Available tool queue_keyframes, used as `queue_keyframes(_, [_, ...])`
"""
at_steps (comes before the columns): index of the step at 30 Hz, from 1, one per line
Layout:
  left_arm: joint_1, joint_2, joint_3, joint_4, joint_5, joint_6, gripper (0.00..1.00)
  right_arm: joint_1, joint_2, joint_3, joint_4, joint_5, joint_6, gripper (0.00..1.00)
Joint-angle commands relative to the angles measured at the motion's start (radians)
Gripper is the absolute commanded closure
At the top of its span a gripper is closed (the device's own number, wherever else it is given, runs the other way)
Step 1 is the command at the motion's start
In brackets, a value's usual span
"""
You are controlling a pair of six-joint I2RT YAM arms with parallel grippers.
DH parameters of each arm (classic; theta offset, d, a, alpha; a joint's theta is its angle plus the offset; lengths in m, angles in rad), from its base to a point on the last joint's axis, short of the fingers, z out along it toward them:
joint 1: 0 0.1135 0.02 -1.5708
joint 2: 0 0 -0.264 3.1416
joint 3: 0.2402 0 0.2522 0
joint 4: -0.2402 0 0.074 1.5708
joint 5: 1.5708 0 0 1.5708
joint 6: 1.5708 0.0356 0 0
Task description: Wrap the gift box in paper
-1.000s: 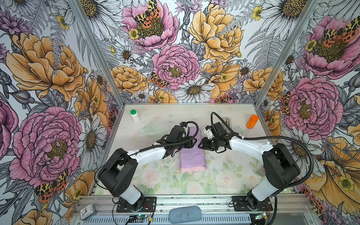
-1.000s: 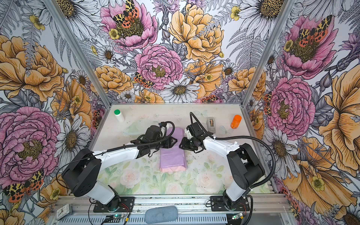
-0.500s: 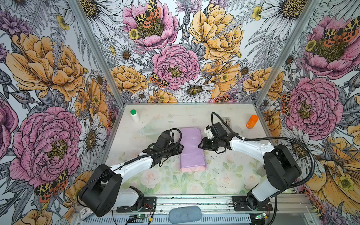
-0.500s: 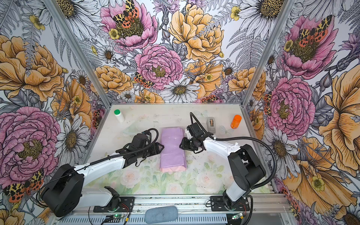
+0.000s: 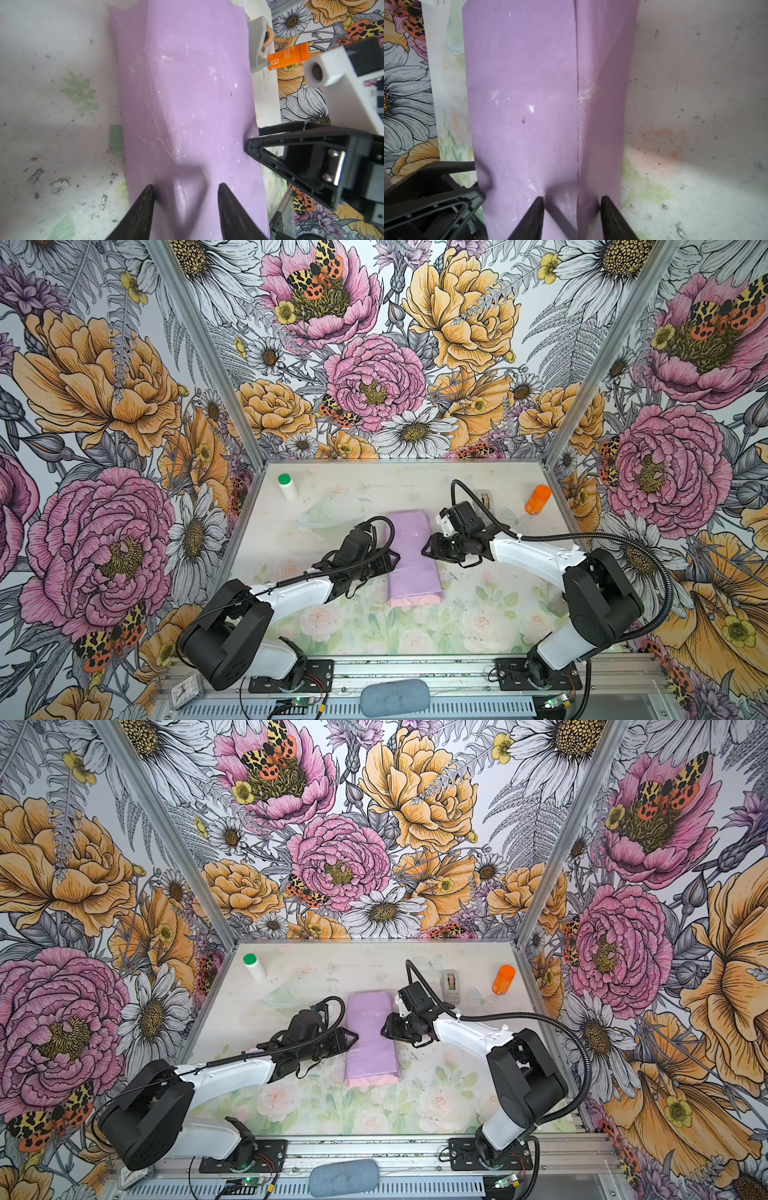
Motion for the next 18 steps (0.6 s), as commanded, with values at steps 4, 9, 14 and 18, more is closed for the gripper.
queue_keyframes(4, [0.002, 0.007, -0.006, 0.006, -0.037, 0.005, 0.52, 0.014, -0.066, -0.035, 0.010, 0.010, 0.047, 0.47])
queue_keyframes(9, [0.003, -0.010, -0.008, -0.001, -0.044, 0.009, 0.56, 0.030, -0.066, -0.048, 0.010, 0.052, 0.064, 0.57])
queue_keyframes(14, [0.008, -0.039, 0.004, -0.012, -0.058, 0.018, 0.58, 0.034, -0.065, -0.049, 0.011, 0.082, 0.075, 0.66])
queue_keyframes(18, [0.014, -0.066, 0.034, -0.054, -0.076, 0.046, 0.57, 0.040, -0.080, -0.050, 0.010, 0.098, 0.081, 0.68])
